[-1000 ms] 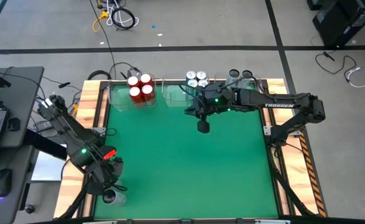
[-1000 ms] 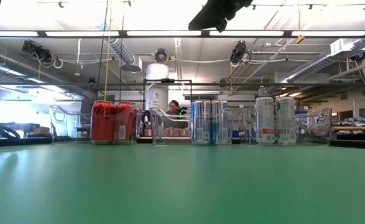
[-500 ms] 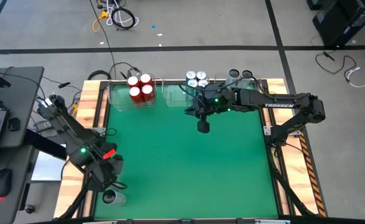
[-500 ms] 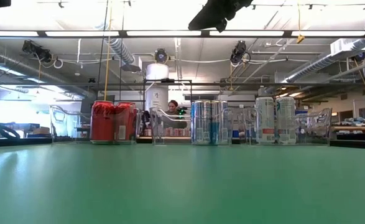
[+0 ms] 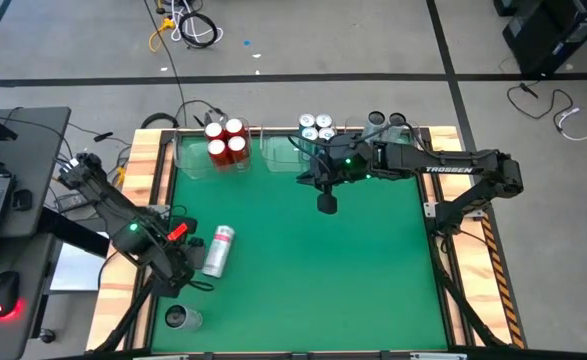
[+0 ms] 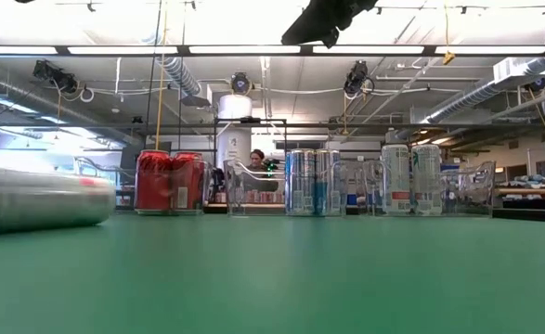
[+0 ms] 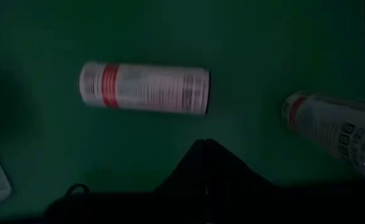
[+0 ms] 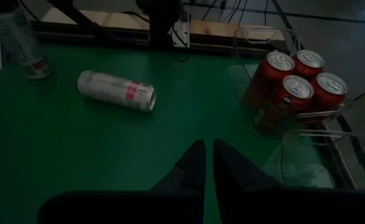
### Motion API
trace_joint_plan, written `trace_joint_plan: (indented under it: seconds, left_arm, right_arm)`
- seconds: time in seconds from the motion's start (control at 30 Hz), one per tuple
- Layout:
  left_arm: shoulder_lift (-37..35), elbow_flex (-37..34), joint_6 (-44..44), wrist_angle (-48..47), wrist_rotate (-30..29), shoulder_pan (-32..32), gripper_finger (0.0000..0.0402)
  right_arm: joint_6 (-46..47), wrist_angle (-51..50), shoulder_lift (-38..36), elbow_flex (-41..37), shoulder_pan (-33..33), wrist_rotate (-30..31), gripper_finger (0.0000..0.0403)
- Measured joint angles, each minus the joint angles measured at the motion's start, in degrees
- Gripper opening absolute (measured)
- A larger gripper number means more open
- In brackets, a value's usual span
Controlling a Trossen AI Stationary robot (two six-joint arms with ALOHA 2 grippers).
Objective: Sort soda cans
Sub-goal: Put the white soda can into the transparent right bin
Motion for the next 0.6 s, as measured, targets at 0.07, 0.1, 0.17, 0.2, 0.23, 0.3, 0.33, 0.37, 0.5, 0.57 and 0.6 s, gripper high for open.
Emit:
trace_joint_plan:
  seconds: [0.07,0.1,0.17,0.2,0.23,0.3,0.33,0.37,0.5,0.57,0.6]
  left_arm:
    - [0.0,0.0,0.6,0.1,0.0,0.6,0.0]
    - [0.0,0.0,0.7,0.1,-0.1,0.8,0.0]
    - [0.0,0.0,0.7,0.7,-1.5,0.8,0.0]
    - [0.0,-0.1,0.7,1.8,-2.4,0.7,0.0]
    - [0.0,-0.2,1.0,3.0,-3.4,0.7,0.0]
    - [0.0,-0.6,1.5,5.5,-5.2,0.3,0.0]
    - [-0.1,-0.9,2.2,6.8,-6.4,0.0,0.0]
    - [-0.3,-1.4,2.7,8.3,-7.5,-0.4,0.0]
    - [-2.7,-4.7,5.1,15.0,-11.0,-1.2,0.0]
    - [-5.0,-7.6,6.7,20.0,-12.3,-1.5,0.0]
    - [-6.4,-9.2,7.7,22.6,-13.1,-1.6,0.0]
  right_arm:
    - [-0.2,-0.3,0.1,0.0,0.4,-0.3,0.0017]
    - [-0.8,0.1,0.5,-0.1,0.7,-1.3,0.0016]
    - [-2.6,0.7,1.8,-0.5,1.5,-4.0,0.0016]
    - [-2.9,1.2,3.0,-0.7,2.1,-5.1,0.0016]
    - [-2.9,2.2,4.3,-0.9,2.6,-5.8,0.0018]
    - [-3.0,3.4,7.6,-1.0,3.7,-6.2,0.0023]
    - [-3.1,4.5,9.2,-1.0,4.3,-6.2,0.0027]
    - [-3.4,5.8,10.9,-1.0,4.8,-6.2,0.0031]
    - [-5.0,11.1,15.9,-1.0,7.2,-6.1,0.0058]
    - [-5.9,13.0,17.5,-1.0,8.3,-6.2,0.0075]
    - [-6.1,14.3,18.0,-1.0,8.8,-6.2,0.0085]
